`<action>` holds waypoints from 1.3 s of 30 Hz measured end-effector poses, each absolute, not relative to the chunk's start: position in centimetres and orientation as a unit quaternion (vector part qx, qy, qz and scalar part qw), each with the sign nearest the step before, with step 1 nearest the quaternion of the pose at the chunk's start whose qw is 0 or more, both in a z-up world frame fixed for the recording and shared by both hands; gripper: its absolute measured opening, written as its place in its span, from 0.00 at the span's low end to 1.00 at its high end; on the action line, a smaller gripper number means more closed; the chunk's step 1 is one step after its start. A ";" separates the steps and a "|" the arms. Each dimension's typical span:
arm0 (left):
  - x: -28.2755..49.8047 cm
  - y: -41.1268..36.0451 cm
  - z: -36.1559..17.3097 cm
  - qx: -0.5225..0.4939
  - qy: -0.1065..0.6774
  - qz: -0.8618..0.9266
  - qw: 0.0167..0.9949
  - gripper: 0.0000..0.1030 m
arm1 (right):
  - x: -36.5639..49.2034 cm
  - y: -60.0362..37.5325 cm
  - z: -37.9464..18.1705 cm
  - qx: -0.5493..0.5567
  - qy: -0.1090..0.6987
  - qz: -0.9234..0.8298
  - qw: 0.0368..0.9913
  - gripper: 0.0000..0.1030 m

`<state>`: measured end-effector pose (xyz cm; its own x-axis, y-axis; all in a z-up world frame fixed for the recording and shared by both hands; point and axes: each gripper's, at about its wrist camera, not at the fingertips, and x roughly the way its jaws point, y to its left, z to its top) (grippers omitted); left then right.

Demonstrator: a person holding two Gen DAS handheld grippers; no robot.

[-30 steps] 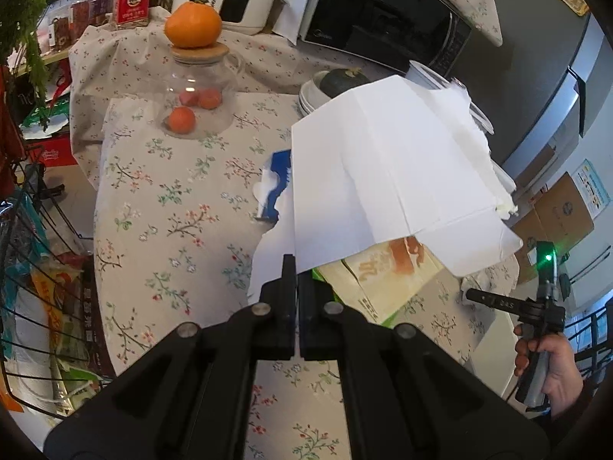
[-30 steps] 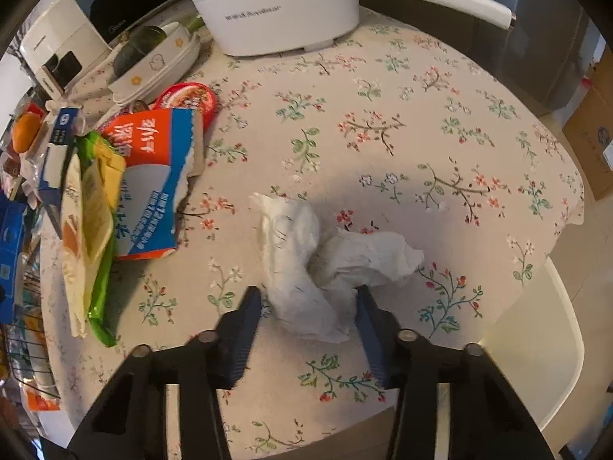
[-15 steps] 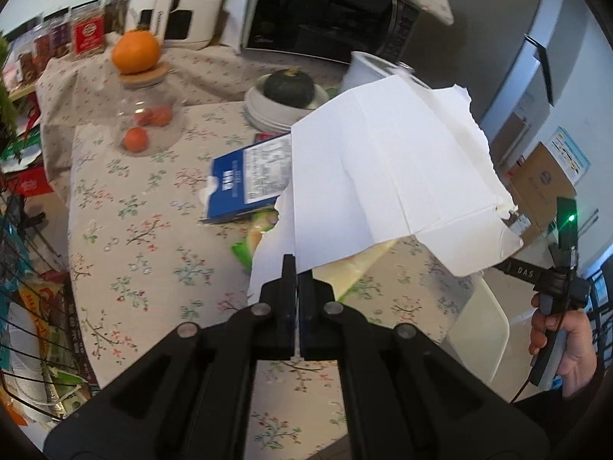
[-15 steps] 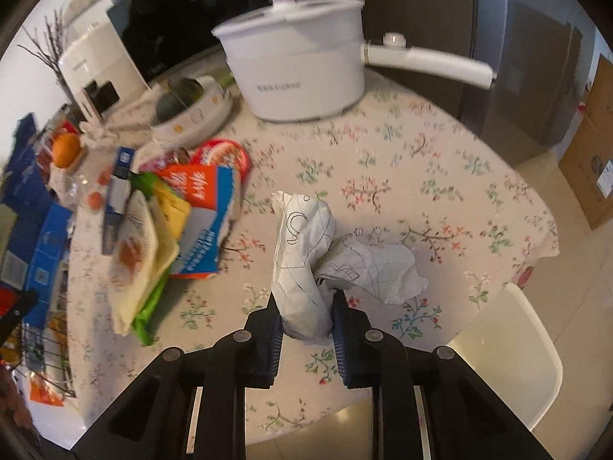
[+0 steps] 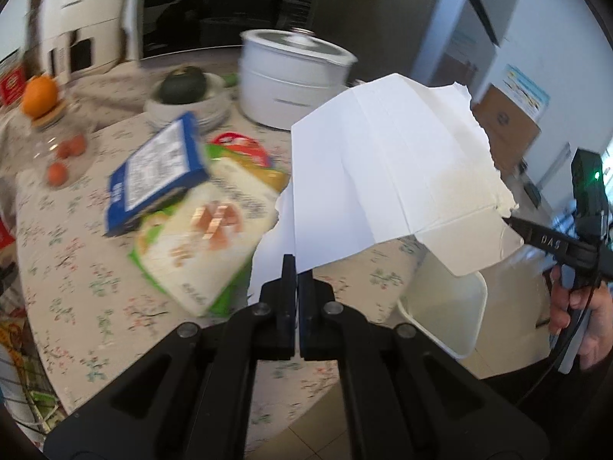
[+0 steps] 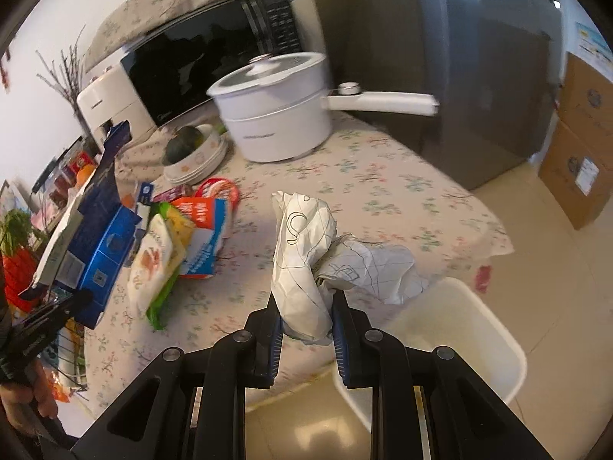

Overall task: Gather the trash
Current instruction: 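Carry paper and tissue to the white bin and release both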

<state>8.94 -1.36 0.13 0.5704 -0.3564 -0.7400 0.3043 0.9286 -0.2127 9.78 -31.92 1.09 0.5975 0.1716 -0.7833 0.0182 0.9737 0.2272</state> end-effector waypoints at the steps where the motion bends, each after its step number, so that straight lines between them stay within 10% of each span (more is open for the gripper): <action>1: 8.8 -2.2 0.1 -0.022 0.423 -0.192 0.885 0.01 | 9.4 -32.8 1.2 0.109 0.446 0.038 0.888 0.23; 39: 2.7 -30.0 -11.7 0.436 0.361 -0.275 0.777 0.01 | -0.6 -51.3 -3.8 0.179 0.488 -0.100 0.849 0.23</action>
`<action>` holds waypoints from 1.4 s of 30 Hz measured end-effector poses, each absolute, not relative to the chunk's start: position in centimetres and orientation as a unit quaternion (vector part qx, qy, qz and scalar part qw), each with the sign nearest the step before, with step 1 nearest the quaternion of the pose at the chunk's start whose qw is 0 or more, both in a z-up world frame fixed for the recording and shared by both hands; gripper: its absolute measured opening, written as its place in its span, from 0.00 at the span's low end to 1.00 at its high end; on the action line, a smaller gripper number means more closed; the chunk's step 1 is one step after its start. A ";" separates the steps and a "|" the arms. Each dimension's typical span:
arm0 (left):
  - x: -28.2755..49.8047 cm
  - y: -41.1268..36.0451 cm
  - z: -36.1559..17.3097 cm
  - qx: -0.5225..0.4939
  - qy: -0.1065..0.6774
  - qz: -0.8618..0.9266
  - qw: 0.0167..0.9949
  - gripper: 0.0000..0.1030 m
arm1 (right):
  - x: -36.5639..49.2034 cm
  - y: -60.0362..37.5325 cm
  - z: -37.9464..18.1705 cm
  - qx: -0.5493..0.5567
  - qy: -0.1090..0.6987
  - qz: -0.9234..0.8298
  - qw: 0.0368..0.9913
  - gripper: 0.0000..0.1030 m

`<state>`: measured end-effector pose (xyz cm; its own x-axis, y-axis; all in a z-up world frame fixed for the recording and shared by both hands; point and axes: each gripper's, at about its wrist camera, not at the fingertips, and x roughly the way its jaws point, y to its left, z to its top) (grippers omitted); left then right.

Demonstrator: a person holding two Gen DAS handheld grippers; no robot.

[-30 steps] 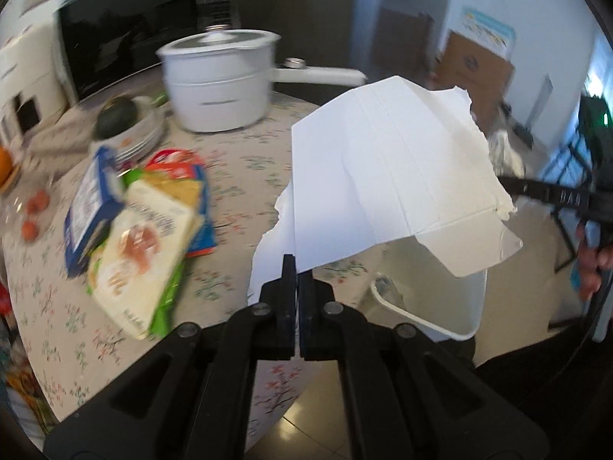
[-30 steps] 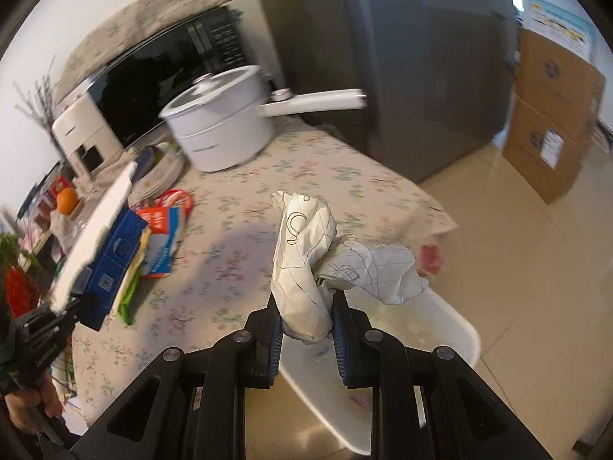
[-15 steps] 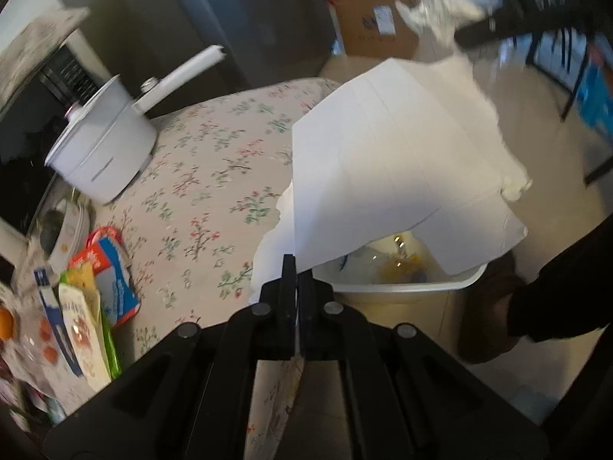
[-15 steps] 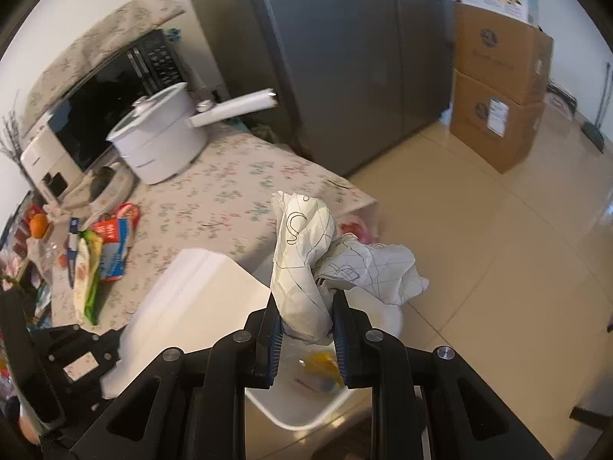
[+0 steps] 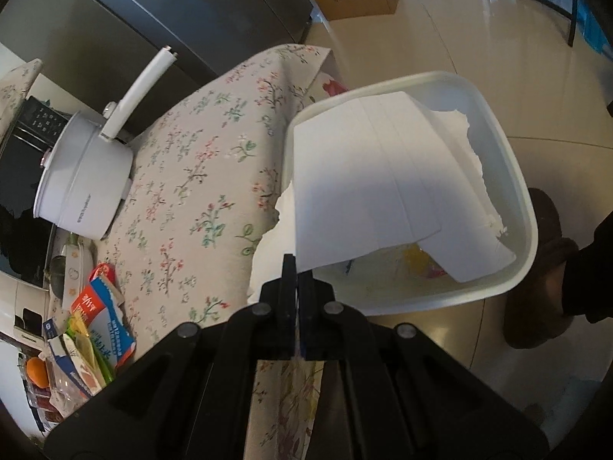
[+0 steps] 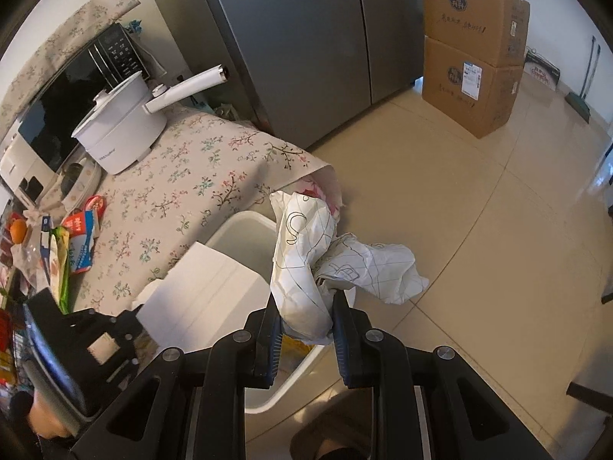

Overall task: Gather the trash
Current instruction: 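Carry paper and tissue to the white bin and release both, then grasp the blue snack box with the left gripper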

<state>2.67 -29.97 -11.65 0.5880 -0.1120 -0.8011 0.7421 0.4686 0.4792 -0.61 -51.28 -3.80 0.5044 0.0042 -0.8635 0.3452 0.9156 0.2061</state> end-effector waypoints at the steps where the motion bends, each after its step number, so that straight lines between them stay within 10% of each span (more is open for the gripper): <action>1: 2.7 -30.1 -11.9 0.437 0.362 -0.274 0.776 0.01 | -0.5 -51.3 -3.8 0.179 0.488 -0.099 0.848 0.23; 6: 3.1 -30.3 -12.5 0.436 0.371 -0.274 0.773 0.07 | -0.2 -50.8 -4.4 0.173 0.499 -0.093 0.844 0.24; 12: 3.2 -29.9 -12.1 0.424 0.374 -0.285 0.774 0.48 | 0.2 -50.3 -5.1 0.164 0.514 -0.086 0.838 0.24; 34: 6.0 -18.7 -6.3 0.241 0.452 -0.255 0.820 0.79 | 4.5 -43.3 -10.0 0.126 0.602 -0.038 0.787 0.28; 38: 6.4 -16.5 -5.7 0.216 0.457 -0.240 0.829 0.81 | 5.2 -42.4 -9.5 0.134 0.596 -0.038 0.791 0.62; 42: 7.0 -14.0 -4.9 0.184 0.464 -0.225 0.836 0.84 | 6.0 -41.2 -8.5 0.135 0.582 -0.032 0.801 0.68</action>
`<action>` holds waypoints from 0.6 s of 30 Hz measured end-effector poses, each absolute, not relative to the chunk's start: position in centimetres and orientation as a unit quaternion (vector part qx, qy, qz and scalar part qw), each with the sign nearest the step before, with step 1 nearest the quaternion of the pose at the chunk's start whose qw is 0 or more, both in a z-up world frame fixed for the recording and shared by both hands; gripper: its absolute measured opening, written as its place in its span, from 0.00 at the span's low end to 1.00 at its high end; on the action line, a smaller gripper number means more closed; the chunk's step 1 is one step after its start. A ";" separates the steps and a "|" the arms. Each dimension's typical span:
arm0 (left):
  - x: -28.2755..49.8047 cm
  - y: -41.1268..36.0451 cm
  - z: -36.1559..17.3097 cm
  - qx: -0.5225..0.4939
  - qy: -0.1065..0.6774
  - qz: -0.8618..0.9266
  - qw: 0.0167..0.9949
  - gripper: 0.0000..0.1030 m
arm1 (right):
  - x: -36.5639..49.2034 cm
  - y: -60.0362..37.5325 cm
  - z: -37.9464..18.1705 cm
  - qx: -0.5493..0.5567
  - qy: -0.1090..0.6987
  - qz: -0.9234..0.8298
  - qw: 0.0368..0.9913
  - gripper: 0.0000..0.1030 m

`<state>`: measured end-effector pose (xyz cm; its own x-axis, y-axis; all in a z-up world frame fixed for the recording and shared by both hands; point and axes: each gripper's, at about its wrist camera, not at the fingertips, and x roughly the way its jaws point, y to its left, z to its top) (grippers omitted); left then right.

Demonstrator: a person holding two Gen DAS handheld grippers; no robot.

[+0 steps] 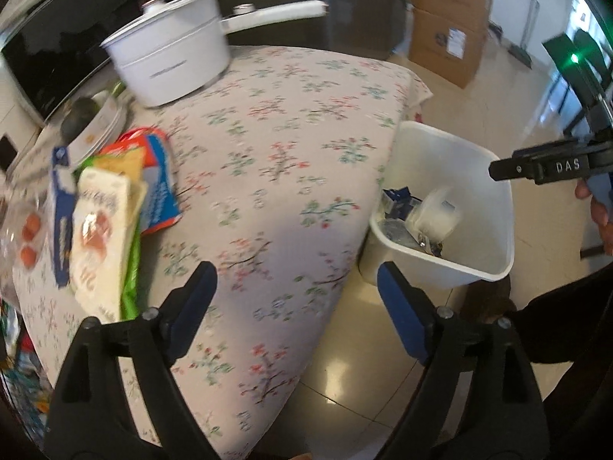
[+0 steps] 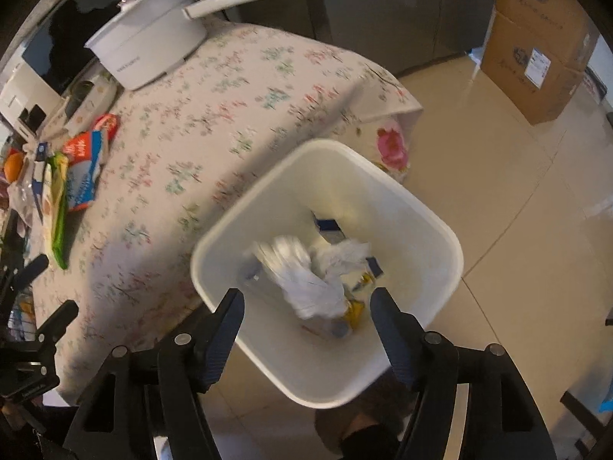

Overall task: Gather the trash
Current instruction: 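Grasp the blue snack box with the left gripper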

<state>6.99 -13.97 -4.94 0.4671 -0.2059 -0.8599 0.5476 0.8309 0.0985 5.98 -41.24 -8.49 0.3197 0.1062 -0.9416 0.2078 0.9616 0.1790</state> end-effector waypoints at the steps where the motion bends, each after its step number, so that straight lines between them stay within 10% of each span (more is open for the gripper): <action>1: 7.3 -13.2 -4.7 0.176 0.465 -0.219 0.839 0.85 | 6.2 -40.8 -8.2 0.134 0.580 -0.029 0.803 0.69; 18: 18.6 5.0 -4.9 0.026 0.472 -0.038 0.880 0.89 | 14.8 -30.5 -5.3 0.114 0.550 0.026 0.827 0.71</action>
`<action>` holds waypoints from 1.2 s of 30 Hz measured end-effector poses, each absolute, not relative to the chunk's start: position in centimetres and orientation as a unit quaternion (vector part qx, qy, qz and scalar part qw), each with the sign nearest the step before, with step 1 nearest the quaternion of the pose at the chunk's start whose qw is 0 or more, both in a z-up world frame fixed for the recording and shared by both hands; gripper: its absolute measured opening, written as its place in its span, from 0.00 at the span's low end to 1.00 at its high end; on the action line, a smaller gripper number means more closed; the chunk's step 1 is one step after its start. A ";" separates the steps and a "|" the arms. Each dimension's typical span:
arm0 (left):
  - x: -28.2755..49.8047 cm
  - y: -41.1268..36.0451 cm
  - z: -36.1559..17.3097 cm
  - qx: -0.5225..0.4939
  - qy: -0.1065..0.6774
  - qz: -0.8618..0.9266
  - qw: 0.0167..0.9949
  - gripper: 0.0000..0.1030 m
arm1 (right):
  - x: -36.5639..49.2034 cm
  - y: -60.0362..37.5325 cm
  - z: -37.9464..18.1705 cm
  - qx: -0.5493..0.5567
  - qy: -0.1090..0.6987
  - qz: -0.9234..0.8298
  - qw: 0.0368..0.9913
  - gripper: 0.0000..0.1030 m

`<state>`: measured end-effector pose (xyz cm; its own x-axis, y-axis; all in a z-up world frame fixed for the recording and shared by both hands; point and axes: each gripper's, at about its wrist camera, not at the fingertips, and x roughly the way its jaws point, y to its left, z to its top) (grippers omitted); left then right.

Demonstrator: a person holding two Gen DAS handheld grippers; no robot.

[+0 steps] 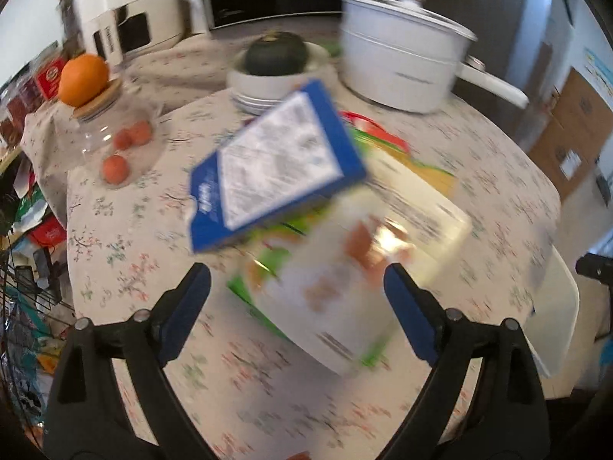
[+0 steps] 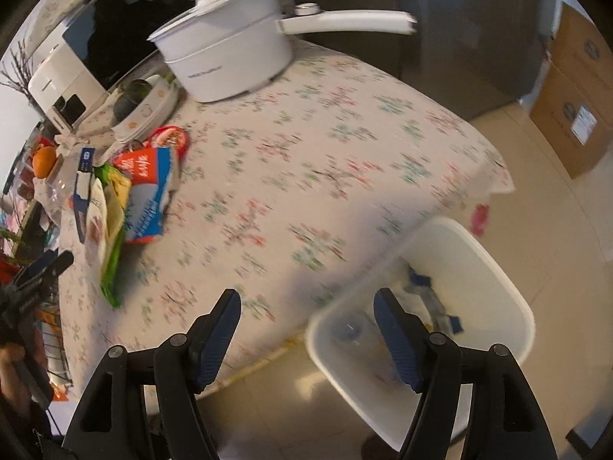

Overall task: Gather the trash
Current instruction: 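Grasp the blue snack box with the left gripper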

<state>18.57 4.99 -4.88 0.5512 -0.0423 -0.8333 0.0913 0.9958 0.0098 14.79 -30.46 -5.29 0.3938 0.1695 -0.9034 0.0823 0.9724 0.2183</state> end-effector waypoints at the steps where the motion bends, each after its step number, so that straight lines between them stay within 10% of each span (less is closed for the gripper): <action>1: 19.2 5.5 -5.1 0.033 0.470 -0.038 0.881 0.89 | 15.3 -29.9 -5.2 0.113 0.549 0.028 0.828 0.71; 17: 22.3 6.0 -9.3 0.149 0.373 -0.062 0.914 0.88 | 18.8 -25.3 -7.3 0.095 0.569 0.047 0.816 0.71; 22: 22.2 5.2 -9.8 0.154 0.360 -0.054 0.919 0.63 | 18.7 -25.1 -7.5 0.091 0.571 0.046 0.815 0.71; 36: 22.5 7.2 -6.8 0.118 0.337 -0.016 0.934 0.35 | 18.4 -24.3 -7.3 0.091 0.567 0.054 0.817 0.71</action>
<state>22.50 7.16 -6.80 0.7718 0.0504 -0.6339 0.1091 0.9716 0.2101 18.37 -24.32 -7.33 0.3505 0.1905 -0.9170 0.0152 0.9778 0.2090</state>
